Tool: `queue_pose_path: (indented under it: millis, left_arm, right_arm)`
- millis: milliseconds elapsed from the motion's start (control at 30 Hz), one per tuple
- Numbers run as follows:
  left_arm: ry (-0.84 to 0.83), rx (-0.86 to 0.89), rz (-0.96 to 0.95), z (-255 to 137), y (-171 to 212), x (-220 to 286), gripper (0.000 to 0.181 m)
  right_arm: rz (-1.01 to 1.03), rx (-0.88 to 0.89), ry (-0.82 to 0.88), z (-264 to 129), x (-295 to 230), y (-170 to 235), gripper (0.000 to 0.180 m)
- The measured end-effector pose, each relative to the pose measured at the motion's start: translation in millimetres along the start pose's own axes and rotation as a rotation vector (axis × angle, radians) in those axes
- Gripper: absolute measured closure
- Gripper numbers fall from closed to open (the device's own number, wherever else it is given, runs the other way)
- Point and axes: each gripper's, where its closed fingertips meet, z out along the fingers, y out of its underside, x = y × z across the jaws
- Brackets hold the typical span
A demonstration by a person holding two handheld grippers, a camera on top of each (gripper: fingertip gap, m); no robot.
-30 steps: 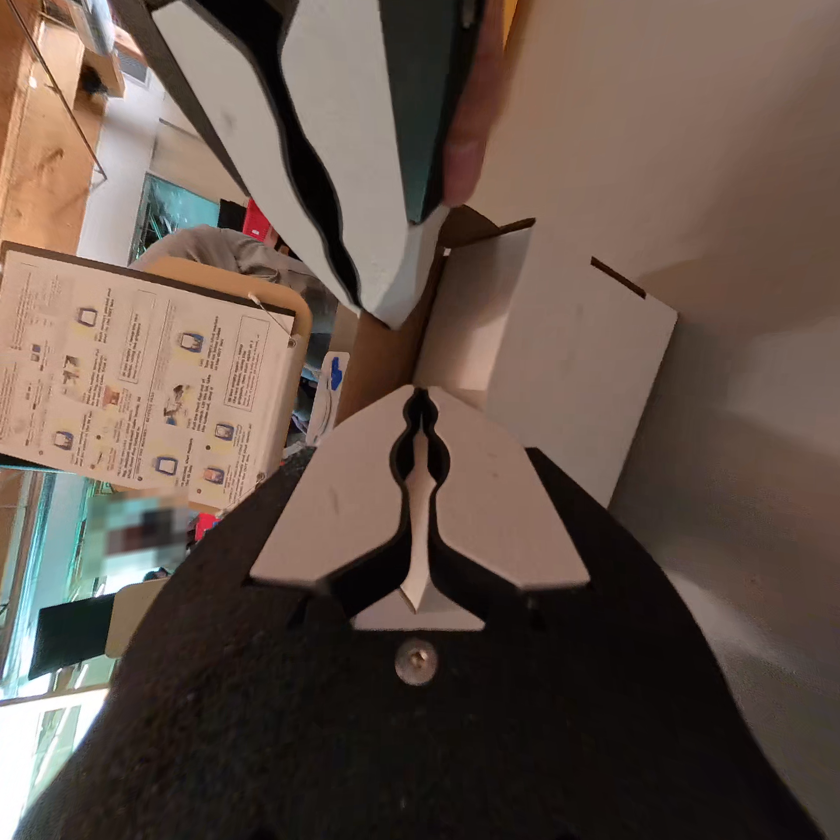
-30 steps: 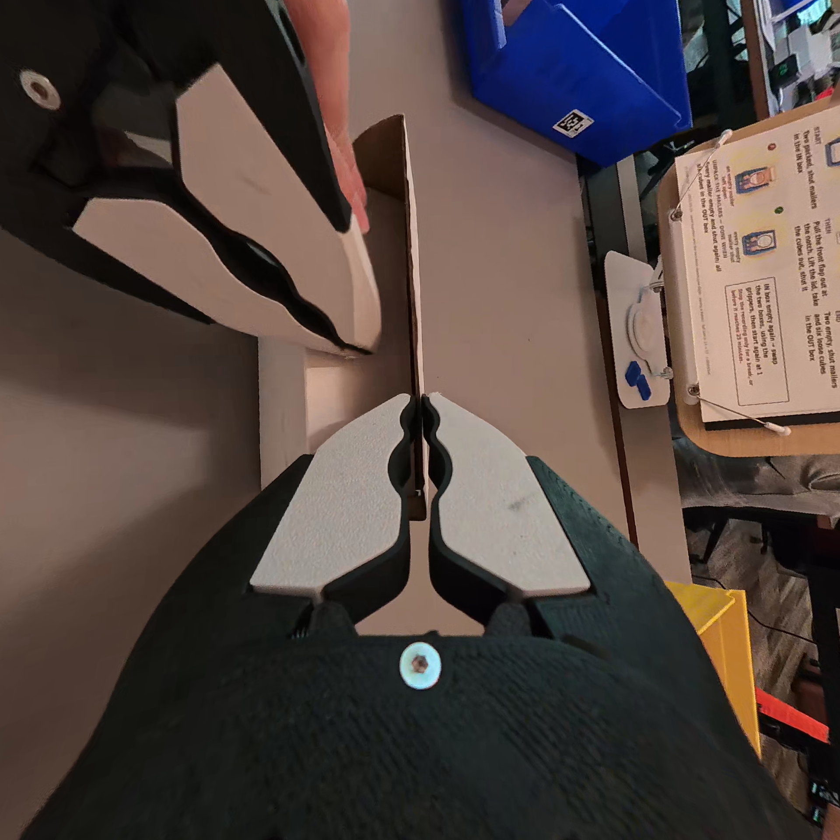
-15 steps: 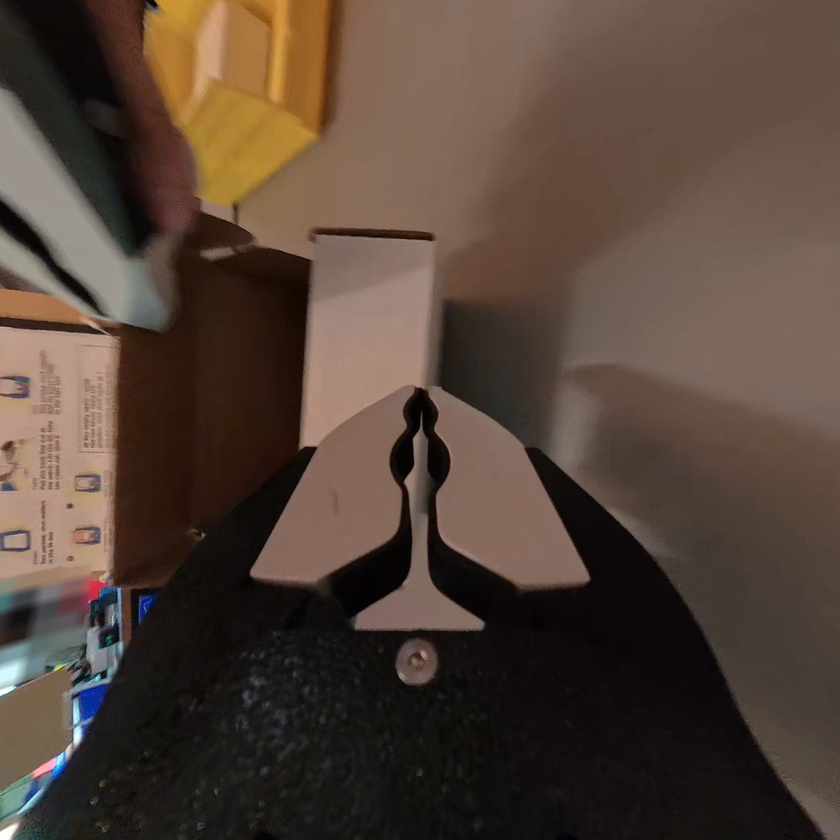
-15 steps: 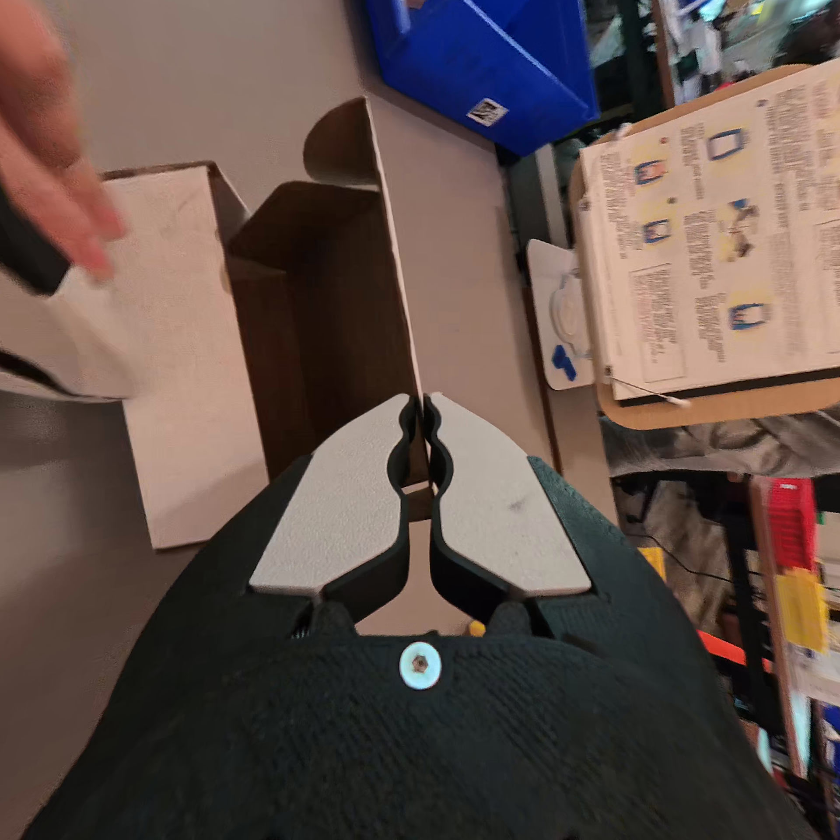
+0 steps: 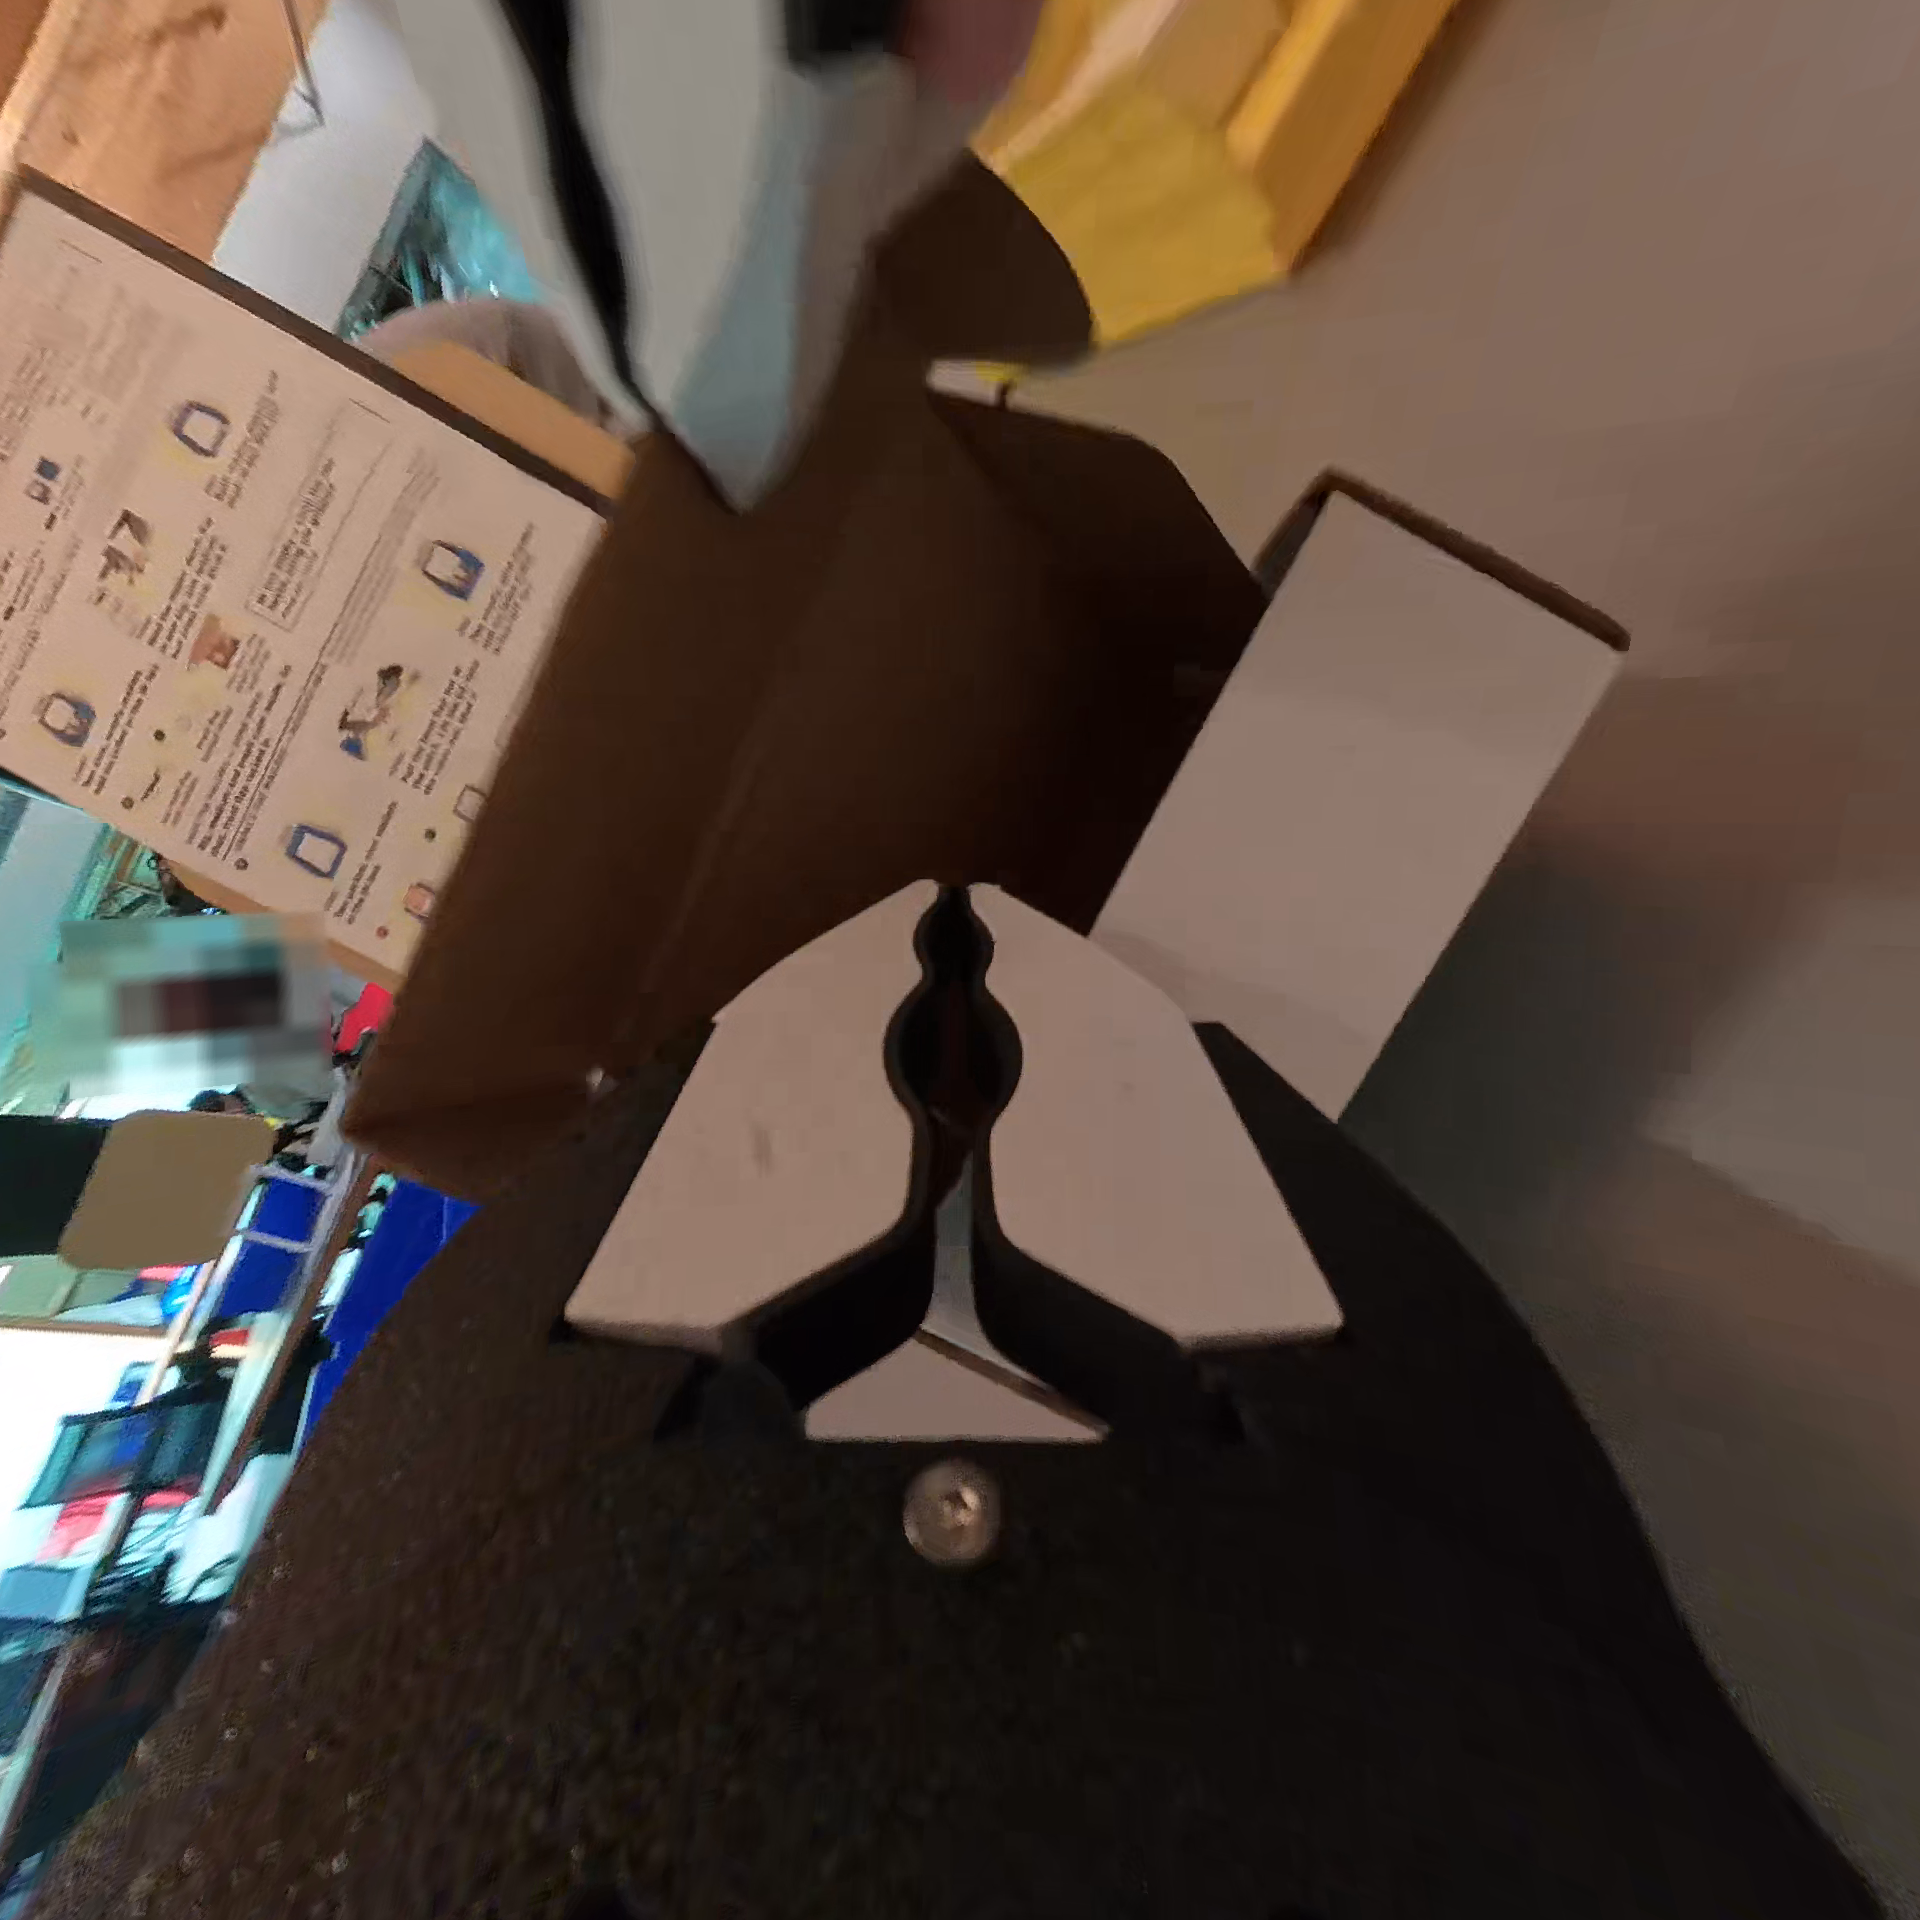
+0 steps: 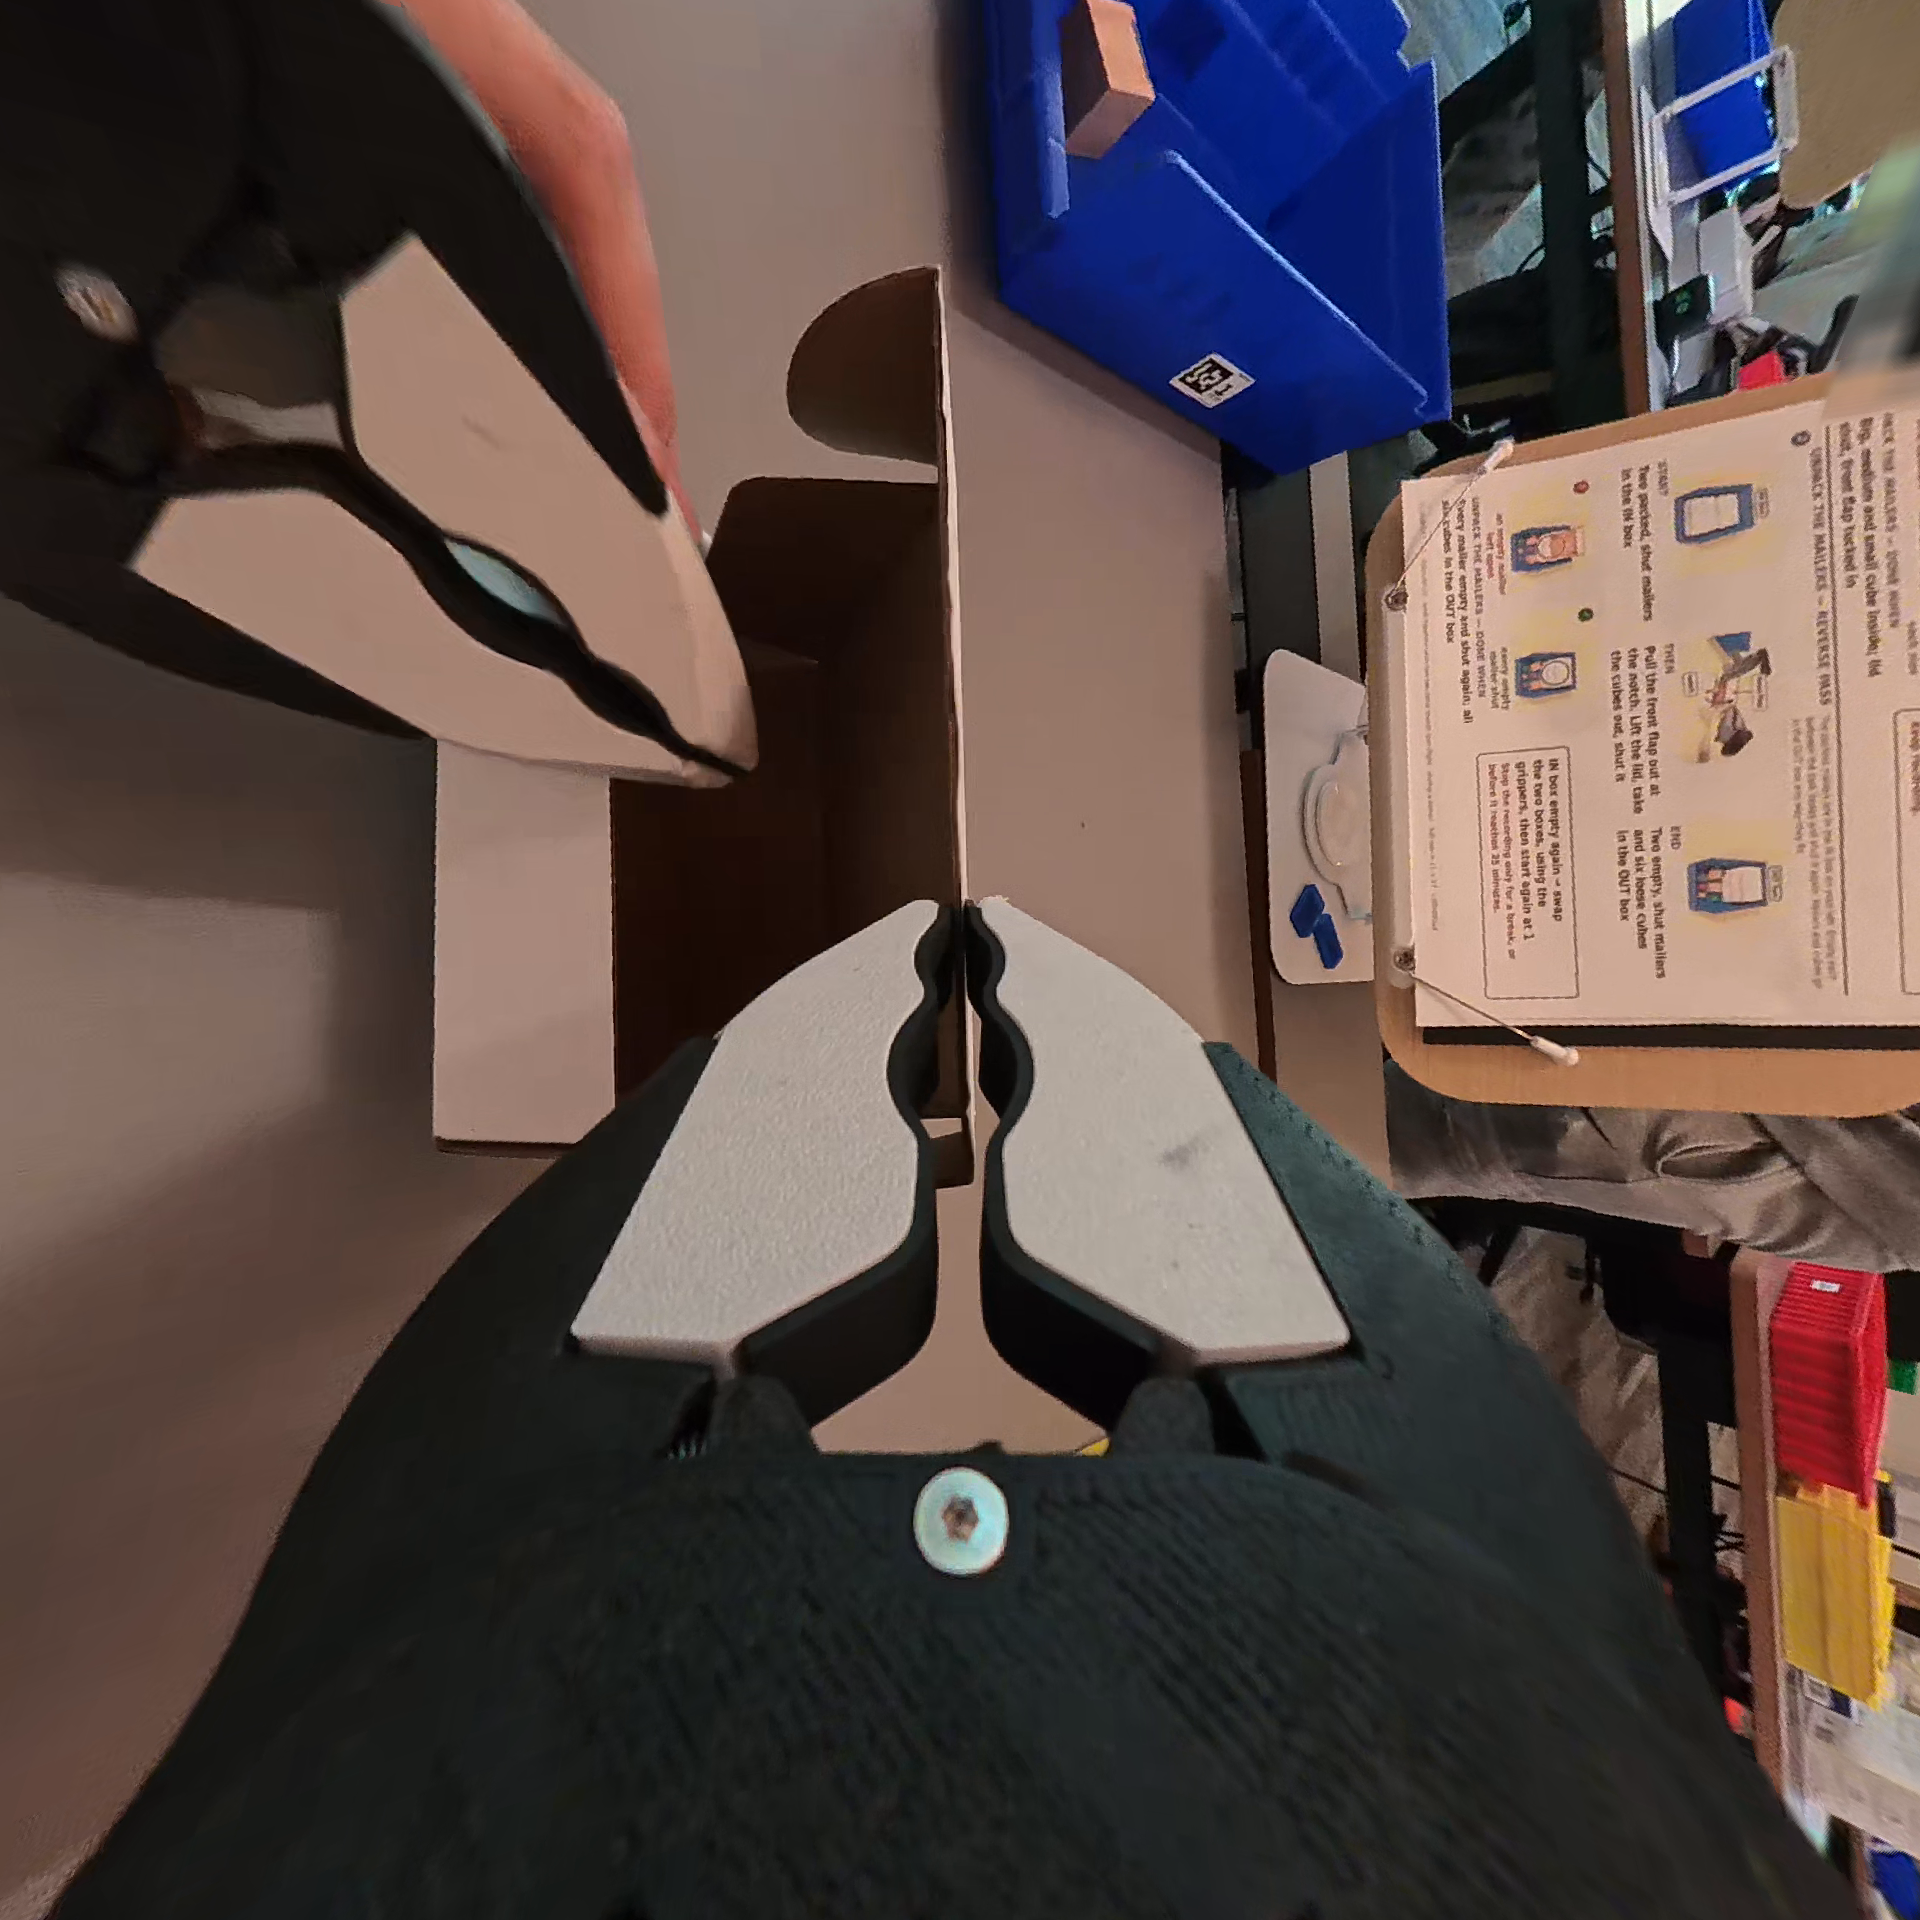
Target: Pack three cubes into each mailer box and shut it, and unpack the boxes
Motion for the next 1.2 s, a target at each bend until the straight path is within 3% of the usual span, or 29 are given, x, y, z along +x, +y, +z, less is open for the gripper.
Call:
queue_pose_path:
  millis: [33, 300, 433, 500, 600, 667, 800, 933, 1100, 1200]
  left_arm:
    - [0.023, -0.032, 0.034, 3.1, 5.0, 7.3, 0.181]
    - [0.239, -0.179, 0.217, 13.7, 31.5, 64.8, 0.181]
    - [0.205, -0.172, 0.179, 20.9, 33.8, 65.3, 0.181]
    - [0.149, -0.089, 0.103, 18.9, 18.8, 52.5, 0.181]
    - [0.021, 0.026, -0.059, 14.8, 0.3, 19.3, 0.181]
    - [-0.085, -0.005, -0.085, 20.3, 10.0, -1.2, 0.181]
    - [-0.008, -0.172, 0.011, 39.9, 43.4, 17.8, 0.181]
    - [-0.045, -0.169, 0.092, 39.3, 40.4, 16.8, 0.181]
    - [-0.024, -0.163, 0.053, 38.3, 40.9, 18.0, 0.181]
    - [-0.018, -0.163, 0.030, 37.8, 41.2, 18.1, 0.181]
  right_arm:
    - [-0.001, 0.001, 0.006, 0.3, 1.6, -1.0, 0.178]
    - [0.079, -0.053, 0.130, 13.2, 38.3, 24.0, 0.178]
    - [0.086, -0.057, 0.117, 24.7, 50.2, 34.2, 0.176]
    - [0.085, -0.064, 0.113, 26.8, 53.4, 35.4, 0.176]
    - [0.043, -0.022, 0.066, 21.0, 43.9, 21.7, 0.178]
    - [0.005, 0.005, 0.026, 17.3, 33.5, 10.3, 0.178]
    - [-0.048, -0.058, 0.052, 22.5, 36.6, 11.7, 0.178]
    - [-0.003, -0.078, 0.109, 32.1, 59.6, 20.4, 0.176]
    - [0.072, -0.157, 0.196, 63.2, 97.5, 48.1, 0.171]
    - [0.100, -0.214, 0.254, 85.9, 117.6, 67.6, 0.159]
